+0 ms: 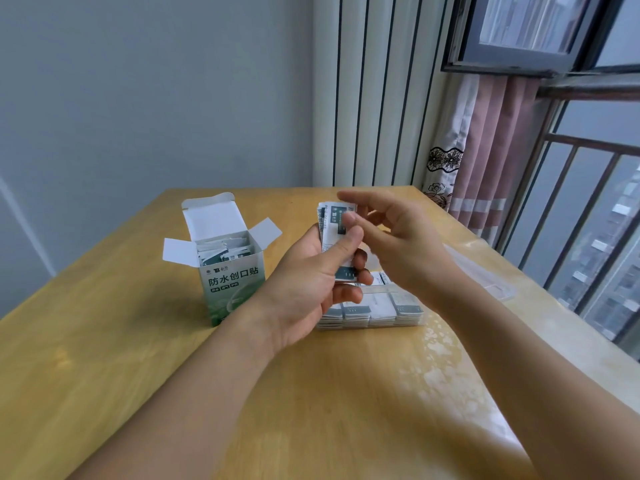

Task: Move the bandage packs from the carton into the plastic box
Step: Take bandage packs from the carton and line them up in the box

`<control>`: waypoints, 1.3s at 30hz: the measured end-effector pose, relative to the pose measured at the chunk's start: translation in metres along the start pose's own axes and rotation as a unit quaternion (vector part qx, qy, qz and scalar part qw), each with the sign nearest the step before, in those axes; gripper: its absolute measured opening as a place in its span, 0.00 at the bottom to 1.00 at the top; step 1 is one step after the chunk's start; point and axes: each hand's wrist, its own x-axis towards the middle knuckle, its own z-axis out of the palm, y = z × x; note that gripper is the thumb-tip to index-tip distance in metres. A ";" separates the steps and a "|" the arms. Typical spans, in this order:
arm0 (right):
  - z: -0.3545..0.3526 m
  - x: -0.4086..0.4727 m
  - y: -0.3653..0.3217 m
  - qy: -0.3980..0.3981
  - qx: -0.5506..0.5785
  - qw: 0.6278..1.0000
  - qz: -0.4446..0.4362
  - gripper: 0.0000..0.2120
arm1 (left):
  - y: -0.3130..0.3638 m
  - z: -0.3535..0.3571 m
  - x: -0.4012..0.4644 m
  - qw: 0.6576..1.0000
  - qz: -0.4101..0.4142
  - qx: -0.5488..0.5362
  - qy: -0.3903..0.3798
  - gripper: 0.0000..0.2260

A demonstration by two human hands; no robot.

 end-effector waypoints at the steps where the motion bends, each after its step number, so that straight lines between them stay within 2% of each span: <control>1: -0.001 0.000 -0.001 -0.002 -0.011 1.000 -0.005 0.15 | 0.001 -0.001 0.000 1.000 -0.003 0.007 -0.003 0.12; 8: -0.004 -0.005 -0.007 -0.069 0.011 0.998 -0.009 0.22 | 0.000 0.001 0.000 0.996 0.023 0.090 -0.001 0.07; 10: -0.002 -0.006 -0.006 -0.079 -0.023 0.996 -0.028 0.20 | -0.002 0.002 -0.001 0.992 0.037 0.117 0.011 0.06; 14: -0.004 -0.004 -0.006 -0.063 -0.153 0.978 -0.129 0.13 | -0.002 0.001 -0.001 0.987 0.054 0.146 0.028 0.04; 16: -0.005 -0.005 -0.007 -0.062 -0.173 0.971 -0.151 0.09 | -0.003 0.002 0.000 0.984 0.060 0.166 0.037 0.05; 21: -0.006 -0.004 -0.008 -0.061 -0.109 0.984 -0.129 0.06 | -0.002 0.003 -0.001 0.981 0.060 0.180 0.052 0.06; 24: -0.009 -0.002 -0.009 -0.046 -0.098 0.988 -0.112 0.05 | 0.000 0.004 -0.003 0.988 0.051 0.133 0.065 0.15; 27: -0.013 -0.002 -0.013 -0.046 -0.017 0.994 -0.096 0.06 | 0.000 0.003 -0.002 0.985 0.054 0.134 0.097 0.23; 30: -0.015 -0.001 -0.011 -0.015 0.033 0.995 -0.090 0.10 | 0.000 0.004 -0.002 0.979 0.084 0.156 0.099 0.23; 32: -0.015 0.000 -0.011 -0.010 0.027 0.995 -0.094 0.11 | 0.000 0.004 -0.003 0.975 0.104 0.170 0.095 0.22; 36: -0.019 0.002 -0.011 -0.040 -0.001 0.996 -0.082 0.08 | -0.004 0.000 0.000 0.963 0.121 0.223 0.090 0.22; 39: -0.023 0.003 -0.012 -0.041 0.030 0.997 -0.052 0.06 | -0.002 -0.001 0.000 0.966 0.107 0.225 0.071 0.21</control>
